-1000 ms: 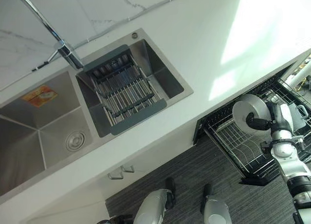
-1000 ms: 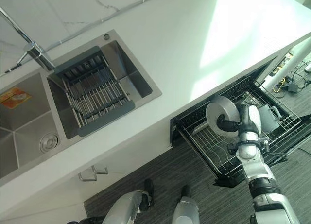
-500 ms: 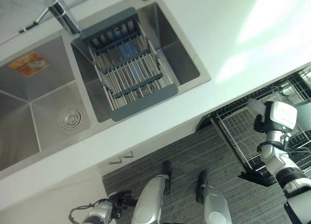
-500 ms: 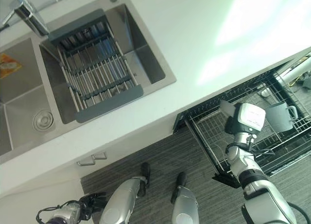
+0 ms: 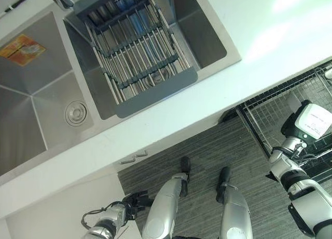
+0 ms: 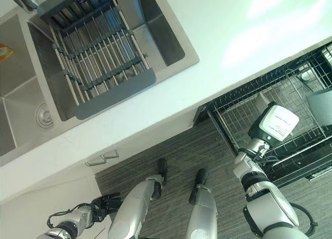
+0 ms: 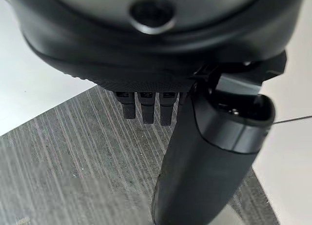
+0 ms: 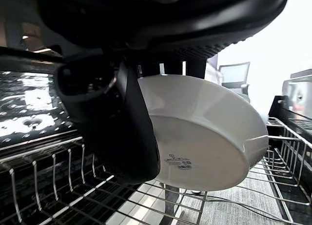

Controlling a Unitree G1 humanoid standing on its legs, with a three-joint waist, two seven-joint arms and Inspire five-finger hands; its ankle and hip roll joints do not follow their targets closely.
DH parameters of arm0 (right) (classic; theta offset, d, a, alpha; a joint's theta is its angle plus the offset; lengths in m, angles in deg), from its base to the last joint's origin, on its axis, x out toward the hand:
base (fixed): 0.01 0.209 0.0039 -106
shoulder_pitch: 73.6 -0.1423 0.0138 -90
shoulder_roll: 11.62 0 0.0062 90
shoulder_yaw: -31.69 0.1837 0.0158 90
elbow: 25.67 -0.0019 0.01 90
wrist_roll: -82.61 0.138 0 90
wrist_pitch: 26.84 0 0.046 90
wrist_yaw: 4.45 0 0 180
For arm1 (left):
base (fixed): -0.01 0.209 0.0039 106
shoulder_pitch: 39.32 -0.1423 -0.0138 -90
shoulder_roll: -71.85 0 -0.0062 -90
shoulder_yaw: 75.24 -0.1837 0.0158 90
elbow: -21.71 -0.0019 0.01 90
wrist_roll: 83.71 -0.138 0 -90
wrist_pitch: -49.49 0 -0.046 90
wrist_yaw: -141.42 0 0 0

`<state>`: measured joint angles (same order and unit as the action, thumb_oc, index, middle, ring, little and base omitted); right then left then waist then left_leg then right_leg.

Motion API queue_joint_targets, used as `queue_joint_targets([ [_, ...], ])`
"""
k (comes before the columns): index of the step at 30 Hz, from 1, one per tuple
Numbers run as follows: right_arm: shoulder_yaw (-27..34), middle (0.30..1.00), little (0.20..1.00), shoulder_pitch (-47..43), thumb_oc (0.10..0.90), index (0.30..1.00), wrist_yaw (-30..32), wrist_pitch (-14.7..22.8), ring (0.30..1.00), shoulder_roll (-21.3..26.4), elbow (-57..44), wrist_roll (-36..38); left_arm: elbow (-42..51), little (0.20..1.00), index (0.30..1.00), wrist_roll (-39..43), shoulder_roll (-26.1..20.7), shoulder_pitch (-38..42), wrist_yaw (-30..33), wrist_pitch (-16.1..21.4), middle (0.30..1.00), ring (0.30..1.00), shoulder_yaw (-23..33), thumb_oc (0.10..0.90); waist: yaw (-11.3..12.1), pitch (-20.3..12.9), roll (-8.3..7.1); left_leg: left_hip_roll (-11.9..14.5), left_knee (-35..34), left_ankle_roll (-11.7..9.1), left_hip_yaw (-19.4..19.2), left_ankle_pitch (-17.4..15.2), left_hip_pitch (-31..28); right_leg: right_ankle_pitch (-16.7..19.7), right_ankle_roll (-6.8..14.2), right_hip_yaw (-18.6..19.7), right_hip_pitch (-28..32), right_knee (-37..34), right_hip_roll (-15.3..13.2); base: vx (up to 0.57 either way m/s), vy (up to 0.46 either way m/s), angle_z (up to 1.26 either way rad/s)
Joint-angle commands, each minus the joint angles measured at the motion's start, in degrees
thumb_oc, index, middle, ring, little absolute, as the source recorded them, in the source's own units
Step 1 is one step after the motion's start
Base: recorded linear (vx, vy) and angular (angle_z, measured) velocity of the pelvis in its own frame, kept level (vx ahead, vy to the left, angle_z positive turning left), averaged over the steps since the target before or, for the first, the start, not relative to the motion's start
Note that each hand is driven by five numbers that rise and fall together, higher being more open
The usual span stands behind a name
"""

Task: Place the dishes in the dishwasher.

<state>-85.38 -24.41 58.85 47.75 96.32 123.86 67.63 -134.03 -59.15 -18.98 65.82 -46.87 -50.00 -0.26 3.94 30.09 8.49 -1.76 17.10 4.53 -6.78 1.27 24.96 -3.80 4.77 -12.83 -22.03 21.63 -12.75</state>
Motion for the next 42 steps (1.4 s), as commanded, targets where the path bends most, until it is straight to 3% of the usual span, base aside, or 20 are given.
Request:
queue_joint_targets([
  [1,-1.0,0.300,0.300,-5.6,0.400,0.300,6.2,-0.2,0.300,6.8,-0.6,-0.1,-1.2,0.900,0.900,2.2,0.5,-2.9,-0.7,0.0,0.900,0.900,-2.4,0.800,0.2,-0.8,3.98,0.7,0.1,-4.4,4.8,-7.5,-1.8,-8.2,-1.1,1.1,0.4,4.0,1.6,-0.04,0.049,-0.05],
  [3,-1.6,0.300,0.300,-6.3,0.400,0.300,5.1,0.7,0.300,6.5,-0.3,0.1,-0.7,0.900,0.900,2.7,0.8,-2.9,-0.2,0.4,0.900,0.900,-2.9,0.800,0.4,-0.4,3.69,0.0,0.1,-4.5,4.6,-8.4,-1.8,-10.1,-0.7,1.9,-0.4,5.6,0.9,0.04,0.023,-0.02],
  [4,-1.7,0.382,0.382,-6.4,0.455,0.382,4.6,1.1,0.382,6.3,-0.3,-0.1,-0.4,0.900,0.900,2.8,0.8,-3.0,-0.1,0.4,0.900,0.900,-3.0,0.800,0.4,-0.3,3.78,0.0,0.1,-4.4,4.5,-8.3,-1.5,-10.2,-0.7,1.9,-1.0,6.1,0.9,0.06,0.001,-0.01],
  [5,-1.8,0.552,0.552,-6.8,0.568,0.552,3.7,1.6,0.552,6.3,-0.1,-0.5,-0.3,0.900,0.900,3.0,0.7,-3.0,-0.3,0.4,0.900,0.900,-3.2,0.800,0.5,-0.3,3.82,-0.2,0.1,-4.3,4.6,-8.2,-1.2,-10.3,-0.7,2.0,-1.5,6.5,0.8,0.00,0.000,0.00],
  [6,-2.0,0.900,0.900,-7.0,0.800,0.900,2.9,2.0,0.900,6.3,0.0,-0.6,-0.1,0.900,0.900,3.3,0.7,-2.9,-0.2,0.3,0.900,0.900,-3.3,0.800,0.5,-0.3,3.88,-0.3,0.1,-4.3,4.5,-8.1,-0.9,-10.4,-0.7,2.0,-2.0,6.8,0.7,0.00,0.000,0.00],
  [9,-3.0,0.900,0.900,-7.8,0.800,0.900,-5.7,9.0,0.900,4.7,0.5,3.0,0.7,0.900,0.900,3.8,0.7,-2.6,0.2,-0.7,0.900,0.900,-3.7,0.800,0.8,-0.3,4.18,-0.3,0.1,-4.3,4.5,-7.9,0.0,-10.5,-0.8,2.1,-3.0,7.3,1.0,-0.01,-0.011,0.05],
  [11,-3.0,0.900,0.900,-7.5,0.800,0.900,-11.6,12.0,0.900,3.6,0.8,4.8,0.8,0.900,0.900,3.7,0.5,-2.6,0.3,-0.8,0.900,0.900,-3.8,0.800,1.0,-0.3,4.19,-0.2,0.1,-4.4,4.7,-7.8,0.2,-10.6,-0.8,2.0,-3.1,7.4,1.1,0.00,0.000,0.00],
  [13,-3.1,0.900,0.900,-7.4,0.800,0.900,-21.4,15.8,0.900,1.6,1.5,7.0,1.5,0.900,0.900,3.0,0.1,-2.5,0.3,-1.2,0.900,0.900,-3.5,0.800,1.2,-0.3,4.08,0.1,0.1,-4.6,4.5,-7.8,0.6,-10.6,-0.8,1.9,-3.4,7.6,1.3,-0.02,-0.046,0.04],
  [14,-3.2,0.900,0.900,-6.8,0.800,0.900,-22.2,16.7,0.900,0.9,1.0,8.6,1.7,0.900,0.900,2.8,-0.2,-2.4,0.5,-1.4,0.900,0.900,-3.4,0.800,1.3,-0.3,3.77,0.2,0.1,-4.5,4.5,-7.8,0.4,-10.6,-0.8,1.7,-3.3,7.6,1.2,-0.01,-0.072,0.11],
  [17,-1.3,0.900,0.900,-5.9,0.800,0.900,-26.9,18.2,0.900,0.0,1.2,13.3,1.6,0.900,0.900,2.7,-1.2,-2.0,0.4,-2.0,0.900,0.900,-2.8,0.800,1.1,-0.3,2.53,0.6,0.1,-4.2,4.2,-7.9,0.2,-10.4,-0.7,1.5,-3.6,8.3,1.2,0.01,-0.068,0.08],
  [22,1.4,0.900,0.900,-5.4,0.800,0.900,-28.1,18.7,0.900,-0.3,2.2,16.5,1.1,0.900,0.900,3.2,-1.6,-1.7,0.3,-2.2,0.900,0.900,-2.6,0.800,0.8,-0.3,2.00,0.9,0.1,-4.0,3.8,-8.1,-0.4,-10.5,-0.8,1.6,-3.5,8.7,1.1,0.00,-0.013,-0.02],
  [23,2.1,0.900,0.900,-5.3,0.800,0.900,-28.8,19.7,0.900,-0.3,2.1,18.0,1.0,0.900,0.900,3.3,-1.6,-1.7,0.4,-2.1,0.900,0.900,-2.5,0.800,0.7,-0.3,1.91,0.9,0.1,-3.9,3.7,-8.1,-0.5,-10.5,-0.9,1.7,-3.5,8.8,1.2,0.00,0.000,0.00],
  [24,3.2,0.900,0.900,-5.0,0.800,0.900,-33.7,20.2,0.900,-0.3,1.1,21.6,1.2,0.900,0.900,3.4,-1.8,-2.0,0.5,-2.3,0.900,0.900,-2.3,0.800,0.5,-0.3,1.63,0.9,0.1,-3.9,3.7,-8.2,-0.7,-10.5,-1.0,1.9,-3.4,8.8,1.3,0.04,-0.016,-0.01],
  [26,5.2,0.900,0.900,-3.1,0.800,0.900,-34.2,20.7,0.900,0.6,-1.5,25.9,2.0,0.900,0.900,3.3,-2.2,-2.7,0.9,-2.7,0.900,0.900,-1.6,0.800,0.0,-0.3,1.01,1.2,0.1,-3.8,3.4,-8.4,-1.1,-10.5,-1.1,2.3,-3.3,8.7,1.5,0.04,-0.016,-0.03],
  [32,10.4,0.900,0.900,2.6,0.800,0.900,-34.8,17.3,0.900,1.7,-12.3,27.3,2.8,0.900,0.900,3.9,-2.2,-5.1,1.4,-1.8,0.900,0.900,0.3,0.800,-1.8,-0.3,0.56,1.9,0.1,-3.2,2.5,-7.6,-0.4,-9.1,-2.0,3.2,-4.3,8.0,2.8,-0.01,0.020,-0.09],
  [35,11.6,0.900,0.900,6.1,0.800,0.900,-32.0,12.9,0.900,2.3,-21.3,22.2,3.3,0.900,0.900,3.9,-2.1,-7.1,1.3,-0.6,0.900,0.900,1.8,0.800,-2.8,-0.3,0.05,2.0,0.1,-3.1,2.0,-7.7,0.0,-9.2,-2.2,4.0,-4.9,8.1,3.2,0.01,0.024,-0.18],
  [36,12.4,0.900,0.900,9.0,0.800,0.900,-32.3,8.7,0.900,2.8,-28.3,20.6,3.9,0.900,0.900,4.0,-2.0,-8.5,1.3,0.0,0.900,0.900,2.9,0.800,-3.5,-0.3,-0.29,2.2,0.1,-3.0,1.7,-7.6,0.2,-9.2,-2.3,4.4,-5.3,8.1,3.5,0.00,0.028,-0.13],
  [42,15.3,0.900,0.900,17.1,0.800,0.900,-32.8,2.1,0.900,3.5,-43.5,14.6,5.2,0.900,0.900,3.7,-2.1,-12.1,1.3,1.3,0.900,0.900,6.3,0.800,-5.5,-0.3,-1.71,2.9,0.1,-3.2,1.0,-7.9,0.6,-8.8,-2.2,5.4,-5.4,6.8,4.8,-0.01,-0.003,-0.13],
])
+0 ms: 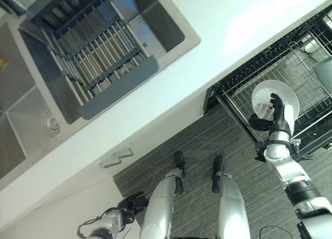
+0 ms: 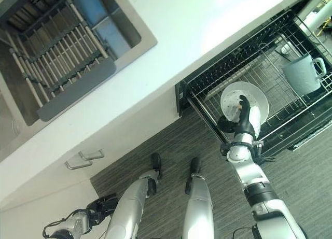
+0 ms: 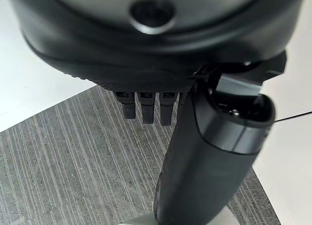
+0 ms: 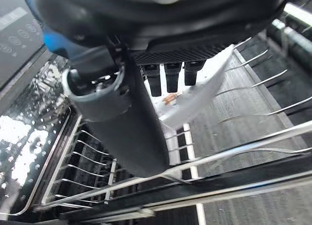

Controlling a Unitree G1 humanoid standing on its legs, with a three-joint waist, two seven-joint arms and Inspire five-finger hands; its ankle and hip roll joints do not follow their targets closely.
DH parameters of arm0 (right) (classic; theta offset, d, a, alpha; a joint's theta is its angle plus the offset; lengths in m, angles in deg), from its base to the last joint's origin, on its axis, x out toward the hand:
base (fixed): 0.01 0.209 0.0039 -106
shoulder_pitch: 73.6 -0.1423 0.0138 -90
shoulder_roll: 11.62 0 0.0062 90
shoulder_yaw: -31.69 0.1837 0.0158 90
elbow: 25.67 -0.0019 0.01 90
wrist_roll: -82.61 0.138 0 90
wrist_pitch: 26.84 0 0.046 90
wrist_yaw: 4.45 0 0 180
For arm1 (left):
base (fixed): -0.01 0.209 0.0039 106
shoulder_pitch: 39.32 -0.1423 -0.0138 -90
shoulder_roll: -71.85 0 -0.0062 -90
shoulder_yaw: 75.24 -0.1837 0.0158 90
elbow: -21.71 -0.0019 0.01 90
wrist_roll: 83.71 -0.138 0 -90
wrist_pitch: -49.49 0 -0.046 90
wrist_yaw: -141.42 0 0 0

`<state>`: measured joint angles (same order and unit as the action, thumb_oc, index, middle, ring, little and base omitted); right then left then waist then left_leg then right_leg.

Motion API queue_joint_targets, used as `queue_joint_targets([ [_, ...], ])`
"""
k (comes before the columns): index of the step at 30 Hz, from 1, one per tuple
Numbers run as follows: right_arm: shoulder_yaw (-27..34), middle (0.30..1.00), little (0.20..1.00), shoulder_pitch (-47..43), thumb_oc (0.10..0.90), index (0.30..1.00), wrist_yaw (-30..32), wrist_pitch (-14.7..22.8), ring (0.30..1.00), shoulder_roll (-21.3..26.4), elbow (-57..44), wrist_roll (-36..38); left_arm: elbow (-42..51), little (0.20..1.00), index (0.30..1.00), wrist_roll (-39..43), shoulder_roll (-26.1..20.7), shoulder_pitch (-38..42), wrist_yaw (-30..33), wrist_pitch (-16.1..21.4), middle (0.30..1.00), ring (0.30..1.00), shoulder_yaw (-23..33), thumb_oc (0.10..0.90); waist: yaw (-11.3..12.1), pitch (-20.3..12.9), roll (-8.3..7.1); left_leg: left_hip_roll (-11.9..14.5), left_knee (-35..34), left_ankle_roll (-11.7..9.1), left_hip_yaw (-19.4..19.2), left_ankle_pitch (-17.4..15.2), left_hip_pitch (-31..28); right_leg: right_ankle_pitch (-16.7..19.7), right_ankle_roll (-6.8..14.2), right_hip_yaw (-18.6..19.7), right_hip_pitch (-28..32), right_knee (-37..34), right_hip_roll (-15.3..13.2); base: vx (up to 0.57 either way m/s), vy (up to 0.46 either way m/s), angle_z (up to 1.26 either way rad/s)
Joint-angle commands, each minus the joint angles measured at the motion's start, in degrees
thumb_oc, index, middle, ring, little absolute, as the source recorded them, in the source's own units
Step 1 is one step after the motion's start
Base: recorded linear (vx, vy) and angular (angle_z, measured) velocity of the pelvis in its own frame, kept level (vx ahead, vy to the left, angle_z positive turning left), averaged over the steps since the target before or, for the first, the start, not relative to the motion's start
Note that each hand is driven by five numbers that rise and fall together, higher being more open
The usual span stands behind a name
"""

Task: Place the dishes in the dishwasher.

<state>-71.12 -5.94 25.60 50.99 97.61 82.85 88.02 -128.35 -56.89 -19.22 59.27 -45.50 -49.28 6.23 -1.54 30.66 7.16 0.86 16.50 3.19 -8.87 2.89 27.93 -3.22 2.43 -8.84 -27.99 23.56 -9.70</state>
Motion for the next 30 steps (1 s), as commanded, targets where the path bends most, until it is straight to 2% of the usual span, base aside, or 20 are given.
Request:
queue_joint_targets([
  [1,1.4,0.900,0.900,-0.8,0.800,0.900,-0.1,-1.4,0.900,2.2,-3.4,-6.0,-0.5,0.900,0.900,1.3,-1.9,-5.9,0.1,0.8,0.900,0.900,0.0,0.800,-0.1,-0.9,-0.57,0.4,0.7,-1.9,3.0,-9.6,-2.4,-9.3,0.2,1.5,0.7,4.6,1.9,-0.02,-0.040,-0.16],
  [3,2.2,0.900,0.900,1.3,0.800,0.900,-2.0,-2.1,0.900,2.2,-5.7,-4.8,-0.4,0.900,0.900,0.7,-2.0,-6.5,0.2,1.6,0.900,0.900,0.8,0.800,-0.5,-0.9,-1.26,1.0,0.7,-2.0,2.6,-9.7,-2.5,-8.9,0.4,1.5,1.1,3.6,2.2,-0.02,-0.057,-0.12],
  [5,2.8,0.900,0.900,2.2,0.800,0.900,-2.4,-1.2,0.900,2.3,-6.2,-4.2,-0.3,0.900,0.900,0.2,-2.1,-6.8,0.4,1.9,0.900,0.900,1.0,0.800,-0.6,-0.9,-1.70,1.2,0.7,-2.0,2.6,-9.9,-2.8,-8.8,0.5,1.5,1.5,3.1,2.3,-0.01,-0.069,-0.10],
  [6,3.5,0.900,0.900,3.1,0.800,0.900,-4.4,0.9,0.900,2.5,-6.7,-2.8,-0.1,0.900,0.900,-0.1,-2.3,-7.0,0.7,1.8,0.900,0.900,1.1,0.800,-0.7,-0.9,-2.02,1.4,0.7,-2.1,2.5,-10.0,-3.2,-8.7,0.6,1.4,2.0,2.8,2.4,0.00,-0.072,-0.05],
  [8,4.0,0.900,0.900,3.3,0.800,0.900,-6.5,1.9,0.900,2.5,-6.7,-0.4,0.2,0.900,0.900,-0.4,-2.6,-6.9,1.1,1.5,0.900,0.900,1.1,0.800,-0.7,-0.9,-2.30,1.6,0.7,-2.2,2.5,-10.0,-3.5,-8.6,0.5,1.3,2.5,2.5,2.6,0.00,-0.083,-0.01],
  [10,4.6,0.900,0.900,3.6,0.800,0.900,-8.5,7.1,0.900,2.4,-6.0,5.5,0.2,0.900,0.900,-0.8,-2.7,-6.9,1.3,1.4,0.900,0.900,1.4,0.800,-0.6,-0.9,-2.45,1.9,0.7,-2.4,2.5,-10.0,-3.9,-8.6,0.3,1.0,3.2,2.3,2.7,0.01,-0.084,0.01],
  [12,5.8,0.900,0.900,3.9,0.800,0.900,-12.0,14.5,0.900,1.7,-5.9,13.3,-0.4,0.900,0.900,-0.5,-2.7,-6.8,1.2,1.4,0.900,0.900,1.5,0.800,-0.7,-0.9,-2.49,2.1,0.7,-2.5,2.5,-9.9,-4.2,-8.6,0.2,0.7,3.7,2.0,2.9,0.01,-0.064,0.01],
  [13,7.2,0.900,0.900,4.5,0.800,0.900,-19.8,22.0,0.900,-0.3,-6.9,25.2,-0.8,0.900,0.900,-0.7,-2.7,-6.6,1.1,1.2,0.900,0.900,1.8,0.800,-0.8,-0.9,-2.42,2.3,0.7,-2.7,2.6,-9.8,-4.5,-8.8,0.1,0.5,4.2,2.0,3.0,0.01,-0.039,0.00],
  [14,7.8,0.900,0.900,4.8,0.800,0.900,-21.5,23.3,0.900,-1.2,-7.3,27.5,-1.1,0.900,0.900,-0.9,-2.7,-6.5,1.1,1.2,0.900,0.900,1.9,0.800,-0.9,-0.9,-2.42,2.3,0.7,-2.9,2.7,-9.8,-4.7,-8.9,0.1,0.5,4.3,2.1,3.0,0.01,-0.031,0.00],
  [17,9.2,0.900,0.900,6.1,0.800,0.900,-22.0,25.9,0.900,-2.5,-8.2,25.7,-2.0,0.900,0.900,-1.2,-2.3,-6.5,0.7,1.6,0.900,0.900,2.2,0.800,-1.4,-0.9,-2.18,2.4,0.7,-3.1,2.6,-9.7,-5.1,-9.1,-0.1,0.3,4.9,2.0,3.0,0.00,0.000,0.00],
  [22,10.3,0.900,0.900,7.3,0.800,0.900,-27.0,28.6,0.900,-4.2,-10.3,29.9,-3.1,0.900,0.900,-1.7,-1.7,-7.5,-0.5,3.0,0.900,0.900,2.6,0.800,-2.1,-1.4,-1.58,2.7,0.7,-3.4,2.5,-10.1,-6.1,-9.3,-0.3,0.4,6.0,1.3,3.3,0.00,0.000,0.00],
  [26,10.9,0.900,0.900,8.8,0.800,0.900,-26.1,29.4,0.900,-4.9,-15.0,29.3,-3.4,0.900,0.900,-1.8,-1.1,-8.0,-0.1,3.5,0.900,0.900,2.6,0.800,-2.8,-2.3,-1.66,3.1,0.7,-3.5,2.3,-10.7,-7.3,-9.2,-0.4,0.7,7.3,0.1,3.6,0.00,0.000,0.00],
  [28,11.4,0.900,0.900,9.3,0.800,0.900,-29.1,33.2,0.900,-5.1,-16.9,30.5,-3.7,0.900,0.900,-2.0,-0.6,-8.5,0.3,4.1,0.900,0.900,2.8,0.800,-3.1,-2.9,-1.93,3.3,0.7,-3.5,2.3,-11.1,-8.2,-9.1,-0.5,0.9,8.5,-0.9,3.7,0.01,0.000,-0.02],
  [30,11.5,0.900,0.900,10.3,0.800,0.900,-29.3,35.6,0.900,-5.4,-19.9,29.0,-4.3,0.900,0.900,-2.1,-0.2,-8.8,0.4,4.5,0.900,0.900,3.0,0.800,-3.5,-3.5,-2.17,3.6,0.7,-3.7,2.0,-11.3,-9.2,-9.0,-0.4,1.0,9.5,-1.5,3.7,0.04,0.010,-0.03],
])
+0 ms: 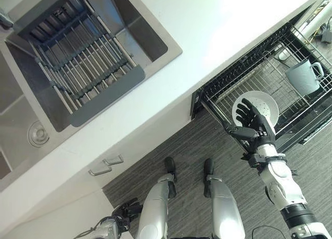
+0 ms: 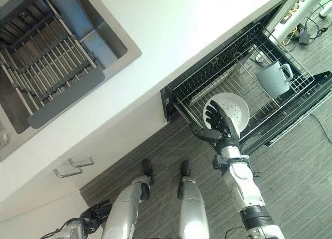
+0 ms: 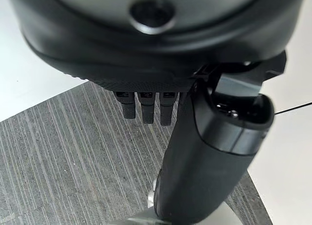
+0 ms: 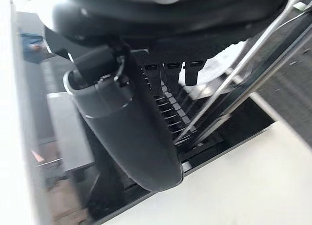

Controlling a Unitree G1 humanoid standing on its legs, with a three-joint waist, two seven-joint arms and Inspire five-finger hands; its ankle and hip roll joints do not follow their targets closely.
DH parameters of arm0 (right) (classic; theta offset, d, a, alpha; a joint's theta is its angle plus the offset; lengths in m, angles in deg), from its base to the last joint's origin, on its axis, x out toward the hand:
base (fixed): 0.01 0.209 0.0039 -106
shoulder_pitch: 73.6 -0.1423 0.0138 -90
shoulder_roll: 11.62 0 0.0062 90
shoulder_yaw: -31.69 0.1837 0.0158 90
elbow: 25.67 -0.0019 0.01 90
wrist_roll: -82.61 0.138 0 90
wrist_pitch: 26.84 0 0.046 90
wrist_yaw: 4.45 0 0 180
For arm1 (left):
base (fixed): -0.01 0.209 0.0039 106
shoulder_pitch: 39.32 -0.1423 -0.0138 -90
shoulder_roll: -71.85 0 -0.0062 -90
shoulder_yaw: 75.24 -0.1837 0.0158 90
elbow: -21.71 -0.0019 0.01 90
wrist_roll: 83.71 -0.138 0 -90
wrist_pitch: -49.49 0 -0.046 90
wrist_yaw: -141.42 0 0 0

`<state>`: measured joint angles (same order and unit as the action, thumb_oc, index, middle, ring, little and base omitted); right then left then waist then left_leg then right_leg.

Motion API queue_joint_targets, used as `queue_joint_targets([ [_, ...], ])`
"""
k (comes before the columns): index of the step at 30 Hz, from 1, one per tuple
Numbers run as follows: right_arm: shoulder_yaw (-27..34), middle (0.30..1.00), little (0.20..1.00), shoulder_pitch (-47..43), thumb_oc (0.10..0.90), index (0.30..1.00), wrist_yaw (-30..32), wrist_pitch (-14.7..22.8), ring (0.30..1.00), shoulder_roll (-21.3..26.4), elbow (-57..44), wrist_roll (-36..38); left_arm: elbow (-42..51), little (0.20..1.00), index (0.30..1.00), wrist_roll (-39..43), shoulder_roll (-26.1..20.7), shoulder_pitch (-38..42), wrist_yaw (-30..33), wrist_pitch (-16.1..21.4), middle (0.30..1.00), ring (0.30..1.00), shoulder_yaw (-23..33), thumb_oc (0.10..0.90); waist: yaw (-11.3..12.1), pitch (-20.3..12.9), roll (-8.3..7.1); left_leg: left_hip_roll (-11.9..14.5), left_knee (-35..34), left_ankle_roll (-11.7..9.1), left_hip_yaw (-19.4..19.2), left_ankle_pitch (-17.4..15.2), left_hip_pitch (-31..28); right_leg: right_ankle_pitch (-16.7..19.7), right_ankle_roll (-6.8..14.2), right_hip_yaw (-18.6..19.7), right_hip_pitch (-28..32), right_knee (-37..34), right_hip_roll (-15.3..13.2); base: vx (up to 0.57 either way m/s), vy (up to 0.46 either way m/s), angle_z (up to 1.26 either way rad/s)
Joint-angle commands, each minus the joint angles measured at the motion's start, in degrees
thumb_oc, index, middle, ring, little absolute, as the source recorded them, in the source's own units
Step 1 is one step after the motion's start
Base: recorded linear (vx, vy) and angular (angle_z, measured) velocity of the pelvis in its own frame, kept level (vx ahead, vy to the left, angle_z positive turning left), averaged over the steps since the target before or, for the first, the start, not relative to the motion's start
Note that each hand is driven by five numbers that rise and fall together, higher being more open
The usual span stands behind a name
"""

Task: Place the dishes in the dishwasher.

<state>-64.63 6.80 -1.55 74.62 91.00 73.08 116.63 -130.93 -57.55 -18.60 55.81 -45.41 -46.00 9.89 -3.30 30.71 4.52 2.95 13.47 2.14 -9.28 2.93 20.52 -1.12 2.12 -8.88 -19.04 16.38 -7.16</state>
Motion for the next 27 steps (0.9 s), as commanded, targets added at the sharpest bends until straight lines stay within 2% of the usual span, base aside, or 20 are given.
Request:
queue_joint_targets([
  [1,5.9,0.900,0.900,-1.6,0.800,0.900,-0.5,15.9,0.900,1.4,-13.1,-2.4,-2.4,0.900,0.900,-1.6,-0.2,-5.6,0.4,1.3,0.900,0.900,-0.2,0.800,-2.3,-4.2,0.25,1.9,3.7,-2.7,2.0,-11.8,-2.9,-10.9,-0.1,1.2,1.7,4.8,1.2,0.05,0.022,-0.03],
  [4,8.2,0.900,0.900,-0.4,0.800,0.900,3.9,19.8,0.900,1.5,-17.4,-2.7,-3.2,0.900,0.900,-1.9,0.6,-6.2,0.6,1.4,0.900,0.900,0.2,0.800,-3.0,-5.2,-0.06,2.2,3.7,-2.8,1.8,-12.4,-4.4,-10.9,0.0,1.6,3.3,3.9,1.1,0.06,0.031,-0.07],
  [8,13.5,0.900,0.900,1.9,0.800,0.900,15.5,27.0,0.900,1.2,-21.4,-7.2,-4.6,0.900,0.900,-2.3,2.3,-7.0,1.2,2.0,0.900,0.900,0.5,0.800,-4.4,-6.5,0.02,2.5,3.7,-2.9,1.1,-13.2,-6.3,-11.1,0.1,2.3,4.9,3.3,0.8,0.09,0.071,-0.12],
  [9,16.1,0.900,0.900,3.2,0.800,0.900,23.2,29.4,0.900,1.4,-22.8,-12.7,-5.0,0.900,0.900,-2.2,2.9,-7.2,1.2,1.8,0.900,0.900,0.7,0.800,-5.0,-6.8,0.25,2.4,3.7,-2.9,0.7,-13.4,-6.8,-11.2,0.2,2.7,5.2,3.2,0.7,0.09,0.099,-0.18],
  [10,17.6,0.900,0.900,3.9,0.800,0.900,26.9,29.9,0.900,1.5,-23.2,-14.9,-5.2,0.900,0.900,-2.1,3.1,-7.4,1.1,1.6,0.900,0.900,0.9,0.800,-5.4,-6.9,0.39,2.4,3.7,-2.9,0.5,-13.5,-7.1,-11.3,0.2,2.9,5.2,3.2,0.6,0.07,0.121,-0.22],
  [11,19.9,0.900,0.900,4.7,0.800,0.900,35.2,31.7,0.900,1.5,-23.3,-19.8,-5.5,0.900,0.900,-2.2,3.4,-7.5,0.9,1.5,0.900,0.900,1.3,0.800,-5.9,-7.0,0.58,2.4,3.7,-2.9,0.2,-13.7,-7.3,-11.3,0.3,3.3,5.2,3.2,0.5,0.03,0.091,-0.22],
  [12,21.2,0.900,0.900,5.2,0.800,0.900,40.3,32.0,0.900,1.6,-23.0,-21.8,-5.6,0.900,0.900,-2.2,3.6,-7.5,0.8,1.4,0.900,0.900,1.4,0.800,-6.1,-7.1,0.68,2.5,3.7,-2.9,0.1,-13.8,-7.4,-11.4,0.4,3.5,5.1,3.3,0.5,0.02,0.081,-0.19],
  [13,22.2,0.900,0.900,5.5,0.800,0.900,44.5,31.7,0.900,1.6,-22.5,-22.9,-5.8,0.900,0.900,-2.3,3.6,-7.6,0.8,1.4,0.900,0.900,1.6,0.800,-6.3,-7.2,0.75,2.5,3.7,-3.0,-0.1,-13.8,-7.5,-11.4,0.4,3.6,5.1,3.3,0.5,0.03,0.081,-0.22],
  [14,26.5,0.900,0.900,6.7,0.800,0.900,49.9,33.9,0.900,0.9,-18.2,-17.5,-6.0,0.900,0.900,-2.1,3.4,-7.5,0.3,0.6,0.900,0.900,2.0,0.800,-7.0,-7.5,1.01,2.5,3.7,-3.0,-0.4,-14.2,-7.7,-11.3,0.7,4.1,5.3,2.7,0.6,0.03,0.079,-0.22],
  [15,27.9,0.900,0.900,7.2,0.800,0.900,50.2,34.0,0.900,0.4,-15.6,-13.9,-5.8,0.900,0.900,-1.9,3.2,-7.4,0.1,-0.1,0.900,0.900,2.2,0.800,-7.3,-7.6,1.11,2.5,3.7,-3.1,-0.5,-14.3,-7.8,-11.2,0.8,4.2,5.4,2.6,0.5,0.02,0.072,-0.22],
  [16,28.7,0.900,0.900,7.4,0.800,0.900,50.3,35.9,0.900,-0.3,-12.7,-11.4,-5.7,0.900,0.900,-1.6,3.1,-7.2,0.1,-0.6,0.900,0.900,2.0,0.800,-7.4,-7.8,1.29,2.6,3.7,-3.0,-0.6,-14.1,-7.6,-10.8,0.7,4.2,5.4,2.0,0.6,0.02,0.042,-0.09],
  [17,29.4,0.900,0.900,7.7,0.800,0.900,51.6,35.6,0.900,-1.1,-9.4,-9.0,-5.4,0.900,0.900,-1.2,2.9,-7.0,0.1,-1.3,0.900,0.900,1.7,0.800,-7.5,-7.9,1.26,2.4,3.7,-3.1,-0.6,-14.4,-7.9,-11.0,0.9,4.3,5.7,2.0,0.5,0.03,0.030,-0.02],
  [18,30.5,0.900,0.900,6.9,0.800,0.900,53.5,41.6,0.900,-2.5,-1.7,-1.8,-6.4,0.900,0.900,-0.4,2.8,-6.4,0.2,-0.8,0.900,0.900,0.1,0.800,-7.4,-8.1,1.57,2.5,3.7,-3.0,-0.7,-14.5,-8.0,-10.8,0.8,4.3,6.2,1.1,0.4,0.04,0.026,-0.01],
  [19,31.4,0.900,0.900,6.7,0.800,0.900,54.2,43.5,0.900,-3.5,2.1,1.0,-6.8,0.900,0.900,-0.1,2.8,-6.1,0.2,-0.7,0.900,0.900,-0.5,0.800,-7.3,-8.3,1.73,2.6,3.7,-3.1,-0.7,-14.4,-7.9,-10.8,0.9,4.3,6.1,1.1,0.5,0.00,0.000,0.00],
  [21,34.0,0.900,0.900,6.1,0.800,0.900,50.7,44.6,0.900,-5.2,9.1,7.9,-7.3,0.900,0.900,-0.2,2.6,-5.1,0.1,-1.2,0.900,0.900,-1.6,0.800,-6.9,-8.5,2.19,2.8,3.7,-3.1,-0.6,-14.2,-7.7,-10.3,0.8,4.0,6.2,0.8,0.5,0.00,0.000,0.00],
  [23,34.7,0.900,0.900,5.7,0.800,0.900,48.5,41.8,0.900,-5.4,13.9,10.6,-6.5,0.900,0.900,0.1,2.4,-4.3,0.4,-2.8,0.900,0.900,-2.8,0.800,-6.5,-8.3,2.54,2.6,3.7,-3.0,-0.3,-14.2,-7.9,-10.2,0.7,3.8,6.5,0.8,0.3,0.02,-0.001,0.00],
  [27,31.5,0.900,0.900,3.9,0.800,0.900,43.8,35.3,0.900,-5.4,24.5,11.2,-5.3,0.900,0.900,2.2,2.7,-3.5,1.0,-4.3,0.900,0.900,-4.7,0.800,-5.3,-8.2,3.24,2.1,3.7,-3.1,0.3,-13.9,-7.3,-10.0,0.7,3.0,6.4,0.8,0.0,-0.02,0.000,0.01],
])
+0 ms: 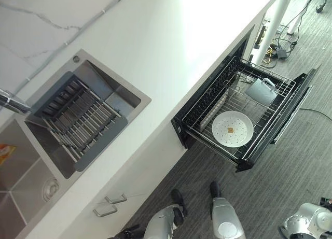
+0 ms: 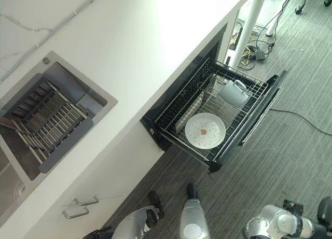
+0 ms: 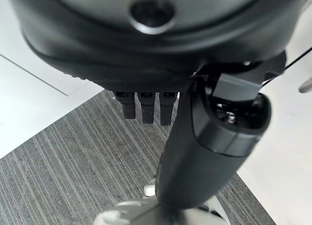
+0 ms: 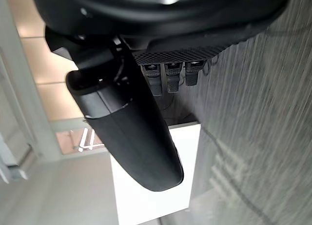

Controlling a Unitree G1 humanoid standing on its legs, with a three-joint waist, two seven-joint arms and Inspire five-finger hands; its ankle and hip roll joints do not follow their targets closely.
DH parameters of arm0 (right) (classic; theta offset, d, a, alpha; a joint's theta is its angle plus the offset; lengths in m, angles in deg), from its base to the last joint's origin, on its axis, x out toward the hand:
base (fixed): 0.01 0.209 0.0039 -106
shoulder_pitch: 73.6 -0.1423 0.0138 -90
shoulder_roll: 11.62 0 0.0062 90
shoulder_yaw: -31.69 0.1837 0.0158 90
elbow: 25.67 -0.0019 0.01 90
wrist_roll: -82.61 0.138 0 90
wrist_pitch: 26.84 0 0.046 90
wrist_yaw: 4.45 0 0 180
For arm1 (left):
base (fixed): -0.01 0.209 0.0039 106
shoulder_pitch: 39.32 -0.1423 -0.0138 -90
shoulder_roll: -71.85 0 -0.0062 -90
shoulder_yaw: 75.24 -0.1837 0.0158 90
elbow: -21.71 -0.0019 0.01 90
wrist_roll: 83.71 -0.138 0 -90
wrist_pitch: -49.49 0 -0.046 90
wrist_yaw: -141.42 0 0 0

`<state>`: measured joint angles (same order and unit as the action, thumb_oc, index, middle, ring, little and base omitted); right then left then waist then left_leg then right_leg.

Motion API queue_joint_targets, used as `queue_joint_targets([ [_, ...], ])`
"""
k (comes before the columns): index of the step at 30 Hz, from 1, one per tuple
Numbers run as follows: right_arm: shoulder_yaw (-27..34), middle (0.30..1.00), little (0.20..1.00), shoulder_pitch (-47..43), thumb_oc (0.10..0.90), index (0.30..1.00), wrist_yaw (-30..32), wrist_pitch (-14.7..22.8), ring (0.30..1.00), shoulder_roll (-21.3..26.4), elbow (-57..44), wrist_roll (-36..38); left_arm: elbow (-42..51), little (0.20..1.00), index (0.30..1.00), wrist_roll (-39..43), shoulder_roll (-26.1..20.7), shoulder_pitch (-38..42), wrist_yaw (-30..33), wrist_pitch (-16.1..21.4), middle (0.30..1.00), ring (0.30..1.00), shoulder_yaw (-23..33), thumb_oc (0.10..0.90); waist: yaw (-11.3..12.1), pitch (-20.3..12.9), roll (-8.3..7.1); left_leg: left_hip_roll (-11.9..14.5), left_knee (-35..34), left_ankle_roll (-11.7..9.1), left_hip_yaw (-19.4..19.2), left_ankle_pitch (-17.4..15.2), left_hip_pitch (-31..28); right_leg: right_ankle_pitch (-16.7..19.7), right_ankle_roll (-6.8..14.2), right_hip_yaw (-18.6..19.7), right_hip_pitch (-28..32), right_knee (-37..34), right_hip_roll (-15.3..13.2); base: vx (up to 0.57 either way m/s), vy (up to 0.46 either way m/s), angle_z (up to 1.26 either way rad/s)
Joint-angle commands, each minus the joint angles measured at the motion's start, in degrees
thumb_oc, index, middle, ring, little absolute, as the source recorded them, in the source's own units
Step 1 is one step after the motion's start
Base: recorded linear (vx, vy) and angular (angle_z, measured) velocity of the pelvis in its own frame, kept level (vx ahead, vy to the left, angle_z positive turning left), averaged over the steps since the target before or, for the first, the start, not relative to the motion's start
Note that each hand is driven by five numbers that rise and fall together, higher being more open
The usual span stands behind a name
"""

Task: Place the dishes in the dishwasher.

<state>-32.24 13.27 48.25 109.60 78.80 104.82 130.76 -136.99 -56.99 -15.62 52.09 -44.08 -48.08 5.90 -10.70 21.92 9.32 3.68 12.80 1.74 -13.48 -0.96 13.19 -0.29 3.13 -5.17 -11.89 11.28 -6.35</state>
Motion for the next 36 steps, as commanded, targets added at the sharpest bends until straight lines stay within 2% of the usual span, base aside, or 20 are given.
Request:
queue_joint_targets([
  [1,-1.7,0.900,0.900,-3.0,0.800,0.900,-6.6,0.6,0.900,6.6,-5.4,-2.2,0.9,0.900,0.900,1.8,-0.2,0.2,0.0,-2.2,0.900,0.900,-0.9,0.800,2.3,0.6,-1.53,1.3,4.4,-2.7,4.5,-9.9,0.2,-10.9,-0.4,-0.8,-0.8,5.9,-0.9,-0.02,-0.020,0.05],
  [3,-4.9,0.900,0.900,-4.0,0.800,0.900,-11.8,-0.6,0.900,5.6,-1.7,1.7,1.7,0.900,0.900,1.1,0.3,0.5,1.0,-2.2,0.900,0.900,-2.0,0.800,3.2,0.5,-1.33,1.2,4.4,-2.6,4.8,-9.7,0.4,-10.8,-0.4,-1.6,-0.7,5.9,-1.2,0.02,0.000,0.12],
  [4,-6.7,0.900,0.900,-4.5,0.800,0.900,-14.3,-2.4,0.900,6.3,-0.9,0.4,2.5,0.900,0.900,1.5,0.5,0.3,0.5,-2.1,0.900,0.900,-3.1,0.800,3.5,0.8,-0.76,0.8,4.4,-2.7,5.1,-9.7,0.1,-11.2,-0.5,-2.1,-0.2,5.9,-1.4,0.04,0.057,0.17],
  [8,-9.1,0.900,0.900,-5.5,0.800,0.900,-17.2,-5.5,0.900,7.7,-0.3,-1.9,3.4,0.900,0.900,1.8,0.9,-0.2,0.7,-1.7,0.900,0.900,-4.2,0.800,4.0,1.1,0.00,0.4,4.4,-2.6,5.4,-9.6,0.2,-11.3,-0.6,-2.9,0.1,5.9,-1.6,0.02,0.050,0.16],
  [11,-12.8,0.900,0.900,-8.3,0.800,0.900,-18.9,-9.3,0.900,11.4,0.0,-8.2,4.4,0.900,0.900,2.1,0.5,-0.4,0.6,-2.1,0.900,0.900,-4.9,0.800,5.3,1.5,0.51,-0.2,4.4,-2.6,6.2,-9.3,0.7,-11.4,-0.9,-4.1,0.0,6.3,-1.7,0.02,0.019,0.22],
  [12,-14.8,0.900,0.900,-9.8,0.800,0.900,-22.3,-12.6,0.900,13.2,0.5,-10.1,4.9,0.900,0.900,1.7,0.2,-0.8,0.3,-2.3,0.900,0.900,-4.8,0.800,6.2,1.7,0.71,-0.5,4.4,-2.6,6.8,-9.0,1.1,-11.8,-1.1,-4.7,-0.3,7.2,-1.7,0.03,0.014,0.21],
  [15,-17.2,0.900,0.900,-11.2,0.800,0.900,-27.2,-16.4,0.900,15.3,-0.7,-12.1,5.7,0.900,0.900,0.4,-0.1,-1.6,0.1,-2.0,0.900,0.900,-4.3,0.800,7.2,1.8,0.79,-0.7,4.4,-2.7,7.5,-8.5,1.8,-12.0,-1.3,-5.5,-0.8,8.0,-1.7,0.03,0.001,0.30],
  [17,-18.7,0.900,0.900,-12.4,0.800,0.900,-28.4,-18.0,0.900,16.8,-2.5,-16.8,6.6,0.900,0.900,-0.5,-0.6,-2.0,-0.4,-1.8,0.900,0.900,-4.0,0.800,7.8,2.1,0.80,-0.8,4.4,-2.7,7.9,-8.2,2.4,-12.1,-1.3,-6.0,-1.3,8.3,-1.8,-0.02,-0.006,0.07],
  [18,-21.4,0.900,0.900,-15.2,0.800,0.900,-28.8,-20.7,0.900,19.4,-5.2,-22.1,7.8,0.900,0.900,-1.0,-1.7,-2.0,-1.2,-2.4,0.900,0.900,-3.8,0.800,8.7,2.6,0.86,-0.8,4.4,-2.8,8.2,-7.9,3.4,-12.0,-1.1,-6.6,-2.1,8.6,-1.9,-0.05,0.011,0.11],
  [21,-24.0,0.900,0.900,-18.2,0.800,0.900,-30.3,-21.9,0.900,21.4,-6.3,-25.5,7.6,0.900,0.900,-1.7,-1.9,-2.4,-1.9,-1.7,0.900,0.900,-3.9,0.800,9.8,3.0,0.71,-0.9,4.4,-3.0,8.5,-7.7,3.8,-12.0,-1.1,-7.2,-2.0,8.6,-2.0,0.01,0.037,0.13],
  [30,-27.1,0.900,0.900,-27.0,0.800,0.900,-35.8,-24.5,0.900,25.0,-4.5,-28.0,6.7,0.900,0.900,-1.9,-3.4,-2.3,-4.0,-0.3,0.900,0.900,-3.6,0.800,12.4,3.4,0.13,-0.6,4.4,-3.3,8.7,-7.3,5.1,-10.2,-0.2,-9.2,-1.7,6.0,-2.4,0.04,0.063,0.14],
  [33,-29.1,0.900,0.900,-30.9,0.800,0.900,-38.4,-25.3,0.900,25.4,-3.0,-28.2,6.8,0.900,0.900,-2.2,-4.2,-1.6,-4.1,-0.3,0.900,0.900,-3.4,0.800,13.8,3.4,-0.70,-0.8,4.4,-3.2,9.3,-7.1,6.2,-9.6,0.3,-9.6,-2.4,5.9,-2.6,0.01,-0.012,0.14],
  [36,-36.5,0.900,0.900,-43.2,0.800,0.900,-41.9,-28.4,0.900,27.2,0.6,-28.4,7.2,0.900,0.900,-1.9,-6.5,0.9,-4.3,3.0,0.900,0.900,-3.0,0.800,17.3,4.1,-2.60,-1.2,4.4,-2.6,11.1,-6.6,8.3,-8.3,1.3,-10.7,-4.4,5.9,-3.0,0.01,-0.033,0.28],
])
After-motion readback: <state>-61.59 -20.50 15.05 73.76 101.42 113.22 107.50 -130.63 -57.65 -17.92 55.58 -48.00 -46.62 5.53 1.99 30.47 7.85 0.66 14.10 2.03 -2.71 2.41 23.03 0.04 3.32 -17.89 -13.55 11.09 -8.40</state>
